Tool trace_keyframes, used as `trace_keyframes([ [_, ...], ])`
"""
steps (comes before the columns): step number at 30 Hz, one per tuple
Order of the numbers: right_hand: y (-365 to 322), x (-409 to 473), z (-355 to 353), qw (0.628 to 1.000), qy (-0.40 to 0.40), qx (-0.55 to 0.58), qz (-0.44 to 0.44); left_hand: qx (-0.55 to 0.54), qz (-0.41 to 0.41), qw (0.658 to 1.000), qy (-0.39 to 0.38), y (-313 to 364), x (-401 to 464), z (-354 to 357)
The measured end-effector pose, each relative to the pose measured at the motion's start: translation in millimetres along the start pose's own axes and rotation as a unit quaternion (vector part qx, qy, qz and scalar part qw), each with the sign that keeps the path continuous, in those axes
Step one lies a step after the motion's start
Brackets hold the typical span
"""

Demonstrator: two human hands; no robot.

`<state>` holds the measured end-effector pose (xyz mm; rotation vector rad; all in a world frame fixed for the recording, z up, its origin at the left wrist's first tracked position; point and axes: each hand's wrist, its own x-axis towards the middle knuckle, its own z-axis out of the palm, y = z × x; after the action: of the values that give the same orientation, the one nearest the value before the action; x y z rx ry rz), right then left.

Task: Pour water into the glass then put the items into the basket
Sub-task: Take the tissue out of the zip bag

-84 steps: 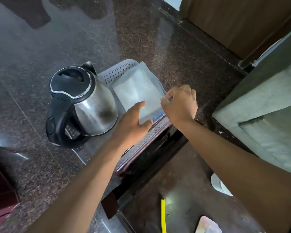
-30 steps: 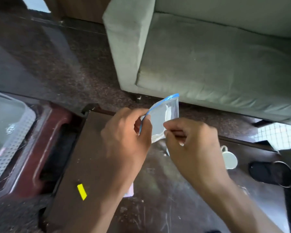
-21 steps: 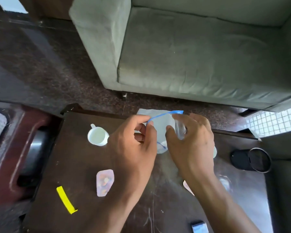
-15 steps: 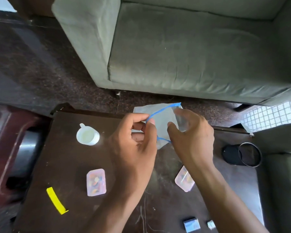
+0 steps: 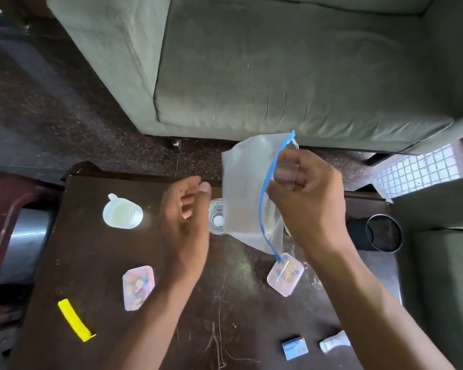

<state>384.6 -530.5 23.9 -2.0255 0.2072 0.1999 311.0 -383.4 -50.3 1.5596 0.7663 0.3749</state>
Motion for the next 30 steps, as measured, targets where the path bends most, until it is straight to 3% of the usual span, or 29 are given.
trace_keyframes([
  [4,-7,-3,-7,0.998,-0.049,0.039,-0.019,-0.084,-0.213,0.972,-0.052,-13,24,0],
  [6,-9,-6,-10,0.995,-0.075,0.069,-0.010,-0.154,-0.251,0.950,-0.098,-15,29,-3],
  [8,-9,-8,-12,0.993,-0.094,0.074,-0.003,-0.209,-0.261,0.931,-0.149,-13,30,-6],
  [11,-7,-10,-14,0.991,-0.110,0.074,0.003,-0.257,-0.264,0.915,-0.165,-10,33,-7],
  [21,19,2,-22,0.988,-0.054,-0.121,-0.073,-0.268,-0.225,0.926,-0.146,-21,37,-1],
  [25,23,-3,-24,0.991,-0.021,-0.097,-0.094,-0.277,-0.216,0.927,-0.134,-25,37,2],
  [30,28,1,-23,0.994,-0.053,-0.060,-0.070,-0.287,-0.213,0.923,-0.142,-29,36,2],
])
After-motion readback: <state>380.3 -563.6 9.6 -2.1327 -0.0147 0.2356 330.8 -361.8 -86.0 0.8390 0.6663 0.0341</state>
